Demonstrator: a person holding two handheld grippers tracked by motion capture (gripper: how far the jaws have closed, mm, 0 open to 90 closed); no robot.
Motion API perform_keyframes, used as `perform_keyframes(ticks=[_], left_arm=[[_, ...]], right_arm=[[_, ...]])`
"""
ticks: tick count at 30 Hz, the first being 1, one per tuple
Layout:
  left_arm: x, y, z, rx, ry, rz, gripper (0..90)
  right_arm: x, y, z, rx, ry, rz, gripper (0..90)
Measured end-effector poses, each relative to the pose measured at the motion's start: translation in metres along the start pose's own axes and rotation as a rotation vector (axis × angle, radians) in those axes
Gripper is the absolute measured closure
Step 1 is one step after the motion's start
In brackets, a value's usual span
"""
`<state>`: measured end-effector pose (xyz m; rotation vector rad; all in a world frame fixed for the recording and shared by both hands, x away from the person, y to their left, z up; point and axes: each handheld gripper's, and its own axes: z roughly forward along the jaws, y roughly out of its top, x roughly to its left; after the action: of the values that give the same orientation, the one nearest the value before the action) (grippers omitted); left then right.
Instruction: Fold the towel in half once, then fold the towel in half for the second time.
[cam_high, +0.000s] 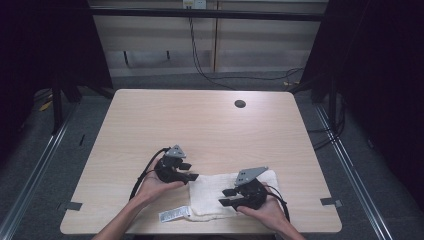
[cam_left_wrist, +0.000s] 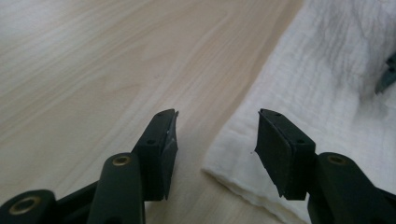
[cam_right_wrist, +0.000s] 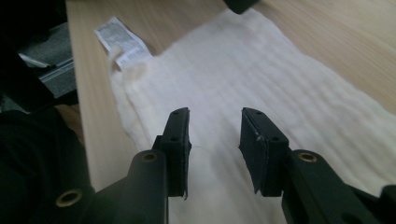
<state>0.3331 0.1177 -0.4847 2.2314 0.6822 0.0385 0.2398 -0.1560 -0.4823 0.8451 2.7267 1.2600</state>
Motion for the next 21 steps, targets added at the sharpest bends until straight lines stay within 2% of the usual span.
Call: perform_keyframes(ticks=[6, 8, 9, 13, 16, 18, 19, 21], left_arm=[[0.003, 0.000, -0.006, -0.026, 0.002, 0.004, 42.7], [0.003, 0.000, -0.008, -0.029, 0.003, 0.006, 40.8], [0.004, 0.000, -0.009, -0.032, 0.007, 0.006, 40.2], [0.008, -0.003, -0.010, -0.029, 0.004, 0.002, 38.8], [0.008, -0.003, -0.013, -0.027, 0.006, 0.007, 38.2], [0.007, -0.003, -0.013, -0.037, 0.010, 0.002, 37.9], [0.007, -0.003, -0.014, -0.034, 0.011, 0.005, 37.8], [0.007, -0.003, -0.014, -0.032, 0.019, 0.005, 37.7]], right_arm=[[0.022, 0.015, 0.022, 0.015, 0.062, -0.063, 62.3], [0.029, 0.021, 0.030, 0.021, 0.082, -0.073, 62.1], [0.034, 0.024, 0.036, 0.019, 0.109, -0.075, 61.9], [0.046, 0.032, 0.054, 0.047, 0.140, -0.113, 60.3], [0.050, 0.035, 0.062, 0.062, 0.149, -0.124, 58.7], [0.053, 0.034, 0.065, 0.068, 0.127, -0.131, 56.2], [0.055, 0.033, 0.067, 0.088, 0.133, -0.131, 55.9], [0.059, 0.029, 0.067, 0.077, 0.103, -0.154, 56.1]])
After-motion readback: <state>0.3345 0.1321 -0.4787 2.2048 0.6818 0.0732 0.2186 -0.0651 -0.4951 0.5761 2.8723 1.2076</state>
